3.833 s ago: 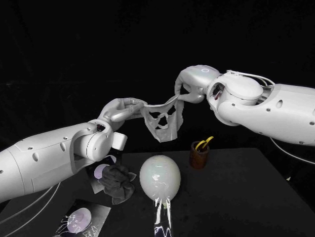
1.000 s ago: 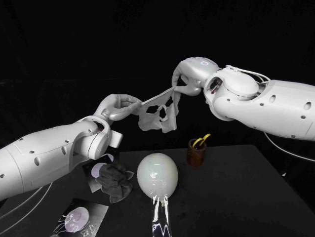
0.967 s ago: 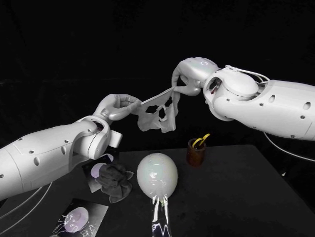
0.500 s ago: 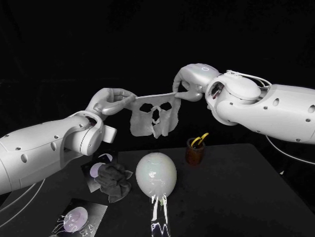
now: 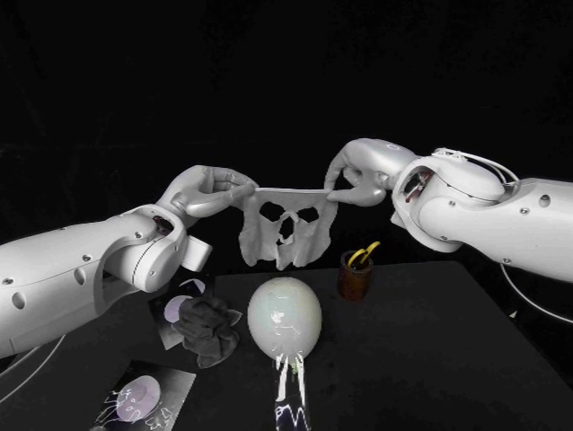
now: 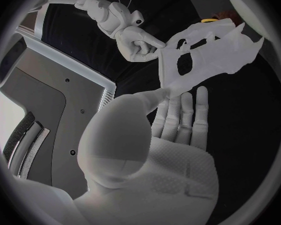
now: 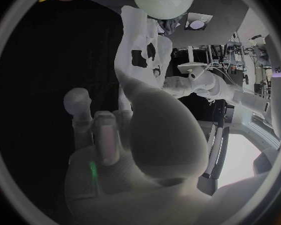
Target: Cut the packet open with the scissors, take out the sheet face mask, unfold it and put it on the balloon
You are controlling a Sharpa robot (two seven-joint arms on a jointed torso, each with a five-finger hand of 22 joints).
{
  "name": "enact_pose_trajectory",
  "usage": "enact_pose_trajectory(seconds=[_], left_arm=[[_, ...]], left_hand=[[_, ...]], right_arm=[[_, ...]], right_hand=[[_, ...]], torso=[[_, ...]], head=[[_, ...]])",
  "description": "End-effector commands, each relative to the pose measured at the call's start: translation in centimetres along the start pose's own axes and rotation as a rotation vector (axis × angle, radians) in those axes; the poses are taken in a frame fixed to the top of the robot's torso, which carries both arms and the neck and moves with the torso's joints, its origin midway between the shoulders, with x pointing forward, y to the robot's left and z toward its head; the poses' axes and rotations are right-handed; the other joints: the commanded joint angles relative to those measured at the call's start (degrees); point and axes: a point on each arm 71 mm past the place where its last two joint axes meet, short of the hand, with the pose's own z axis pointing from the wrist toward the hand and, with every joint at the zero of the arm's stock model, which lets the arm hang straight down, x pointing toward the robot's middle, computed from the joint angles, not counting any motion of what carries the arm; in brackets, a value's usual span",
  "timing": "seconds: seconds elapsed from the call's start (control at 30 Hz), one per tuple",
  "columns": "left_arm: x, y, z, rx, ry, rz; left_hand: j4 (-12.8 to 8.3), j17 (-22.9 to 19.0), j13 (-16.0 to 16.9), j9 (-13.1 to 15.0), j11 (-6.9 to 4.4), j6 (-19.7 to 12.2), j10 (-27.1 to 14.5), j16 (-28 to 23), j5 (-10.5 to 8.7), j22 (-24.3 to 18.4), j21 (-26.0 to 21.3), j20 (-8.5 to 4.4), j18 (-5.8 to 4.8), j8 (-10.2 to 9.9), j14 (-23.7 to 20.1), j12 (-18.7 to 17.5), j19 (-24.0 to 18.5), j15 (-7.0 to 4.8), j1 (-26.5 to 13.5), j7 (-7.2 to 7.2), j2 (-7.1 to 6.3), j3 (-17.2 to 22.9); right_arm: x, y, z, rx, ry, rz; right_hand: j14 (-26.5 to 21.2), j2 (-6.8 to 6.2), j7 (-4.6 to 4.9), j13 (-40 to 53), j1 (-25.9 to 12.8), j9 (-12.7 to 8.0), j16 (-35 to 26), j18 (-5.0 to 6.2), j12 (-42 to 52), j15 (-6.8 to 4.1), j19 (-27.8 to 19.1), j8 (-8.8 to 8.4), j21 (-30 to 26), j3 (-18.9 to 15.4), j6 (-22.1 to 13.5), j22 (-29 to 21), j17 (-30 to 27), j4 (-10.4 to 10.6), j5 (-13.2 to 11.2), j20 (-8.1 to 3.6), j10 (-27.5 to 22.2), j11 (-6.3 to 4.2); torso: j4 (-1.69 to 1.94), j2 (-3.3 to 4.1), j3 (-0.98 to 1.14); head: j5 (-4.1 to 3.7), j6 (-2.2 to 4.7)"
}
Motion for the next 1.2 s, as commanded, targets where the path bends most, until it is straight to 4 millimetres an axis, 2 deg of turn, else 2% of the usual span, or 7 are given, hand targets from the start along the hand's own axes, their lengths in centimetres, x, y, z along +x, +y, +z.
enact_pose_trajectory(seconds=[0.03, 0.2, 0.37, 0.47, 0.6, 0.93, 1.2], left_arm=[[0.7, -0.3, -0.4, -0.013, 0.060, 0.014], [1.3, -0.9, -1.5, -0.017, 0.097, 0.009], [1.8, -1.4, -2.6, -0.019, 0.132, 0.006], [2.1, -1.8, -3.5, -0.017, 0.152, 0.000], [2.4, -2.4, -4.8, -0.009, 0.174, 0.001], [3.2, -3.7, -7.8, -0.001, 0.221, -0.031], [3.9, -3.8, -9.7, -0.043, 0.306, -0.048]], left_hand=[[-0.1, -0.5, 0.1, 6.8, -0.42, 0.7, 0.1, 0.5, 0.18, 0.5, 0.6, -0.22, 0.82, -0.5, 0.4, 0.5, -0.5, 0.01, -0.3, 0.06, -0.10, 0.5], [-0.2, -1.0, 0.0, 7.0, -0.51, 0.8, 0.2, 0.8, 0.18, 1.0, 1.2, -0.28, 0.88, -0.8, 0.7, 0.9, -0.6, -0.11, -0.3, 0.03, -0.13, 0.7], [-0.1, -1.7, -0.1, 7.2, -0.62, 1.2, 0.4, 1.2, 0.18, 1.6, 1.9, -0.33, 0.94, -1.0, 1.0, 1.3, -0.7, -0.23, -0.6, -0.11, -0.36, 0.9], [0.0, -2.0, -0.1, 7.4, -0.69, 1.4, 0.6, 1.3, 0.17, 1.8, 2.1, -0.34, 0.96, -1.1, 1.1, 1.5, -0.9, -0.27, -0.7, -0.20, -0.50, 1.0], [0.0, -2.3, -0.2, 7.5, -0.75, 1.5, 0.7, 1.4, 0.18, 2.0, 2.3, -0.35, 0.99, -1.2, 1.2, 1.6, -0.9, -0.34, -0.7, -0.30, -0.66, 1.2], [0.0, -3.2, -0.6, 7.8, -0.96, 1.9, 1.0, 1.9, 0.18, 2.7, 3.1, -0.43, 1.18, -1.6, 1.8, 1.8, -1.0, -0.62, -0.7, -0.34, -1.00, 1.7], [-0.1, -3.8, -0.8, 7.9, -1.00, 2.1, 1.1, 2.1, 0.18, 3.1, 3.5, -0.46, 1.26, -1.9, 2.0, 1.8, -1.0, -0.71, -0.7, -0.33, -1.19, 2.0]], right_arm=[[0.4, 0.2, -0.5, -0.017, 0.059, 0.123], [1.0, 0.4, -1.6, -0.040, 0.145, 0.229], [1.2, 0.6, -2.9, -0.058, 0.206, 0.307], [1.3, 0.7, -3.9, -0.068, 0.252, 0.369], [1.5, 1.2, -5.1, -0.091, 0.300, 0.421], [1.6, 1.8, -7.5, -0.130, 0.392, 0.506], [1.7, 2.4, -8.9, -0.166, 0.508, 0.561]], right_hand=[[6.1, 0.43, 0.03, 12.6, 0.0, 0.2, 0.2, -0.40, 0.1, -0.43, -0.5, 0.20, -0.4, 0.3, 0.2, -0.1, 15.1, 0.1, 0.3, -0.02, 5.1, -0.34], [6.1, 0.43, 0.07, 12.5, 0.1, 0.2, 0.2, -0.23, -0.1, -0.45, -1.0, 0.18, -1.1, 0.5, 0.1, -0.5, 15.1, 0.1, 0.3, -0.01, 5.0, -0.31], [6.1, 0.43, 0.10, 12.4, 0.2, 0.2, 0.2, -0.24, -0.3, -0.45, -1.0, 0.17, -1.1, 0.7, 0.0, -0.4, 15.1, 0.1, 0.3, -0.02, 5.0, -0.30], [6.1, 0.41, 0.12, 12.4, 0.2, 0.2, 0.2, -0.29, -0.3, -0.45, -0.8, 0.17, -0.9, 0.7, -0.1, -0.3, 15.1, 0.1, 0.3, -0.02, 5.0, -0.29], [6.1, 0.41, 0.13, 12.4, 0.2, 0.2, 0.2, -0.24, -0.4, -0.45, -0.9, 0.17, -1.1, 0.8, -0.1, -0.4, 15.1, 0.1, 0.3, -0.02, 4.9, -0.29], [6.1, 0.39, 0.16, 12.3, 0.2, 0.2, 0.2, -0.29, -0.5, -0.45, -0.7, 0.16, -0.9, 0.9, -0.2, -0.3, 15.1, 0.0, 0.3, -0.02, 4.9, -0.26], [6.1, 0.41, 0.20, 12.3, 0.3, 0.2, 0.2, -0.30, -0.5, -0.43, -0.7, 0.16, -0.8, 1.0, -0.3, -0.3, 15.1, 0.0, 0.3, -0.03, 4.9, -0.24]], torso=[[-0.13, -0.07, 0.02], [0.07, -0.02, 0.01], [0.19, -0.17, -0.05], [0.24, -0.29, -0.09], [0.31, -0.48, -0.14], [0.32, -0.97, -0.11], [0.36, -1.38, -0.10]], head=[[0.09, 0.42], [0.07, 0.83], [-0.18, 0.49], [0.02, 0.52], [0.06, 1.26], [0.20, 1.64], [0.39, 0.73]])
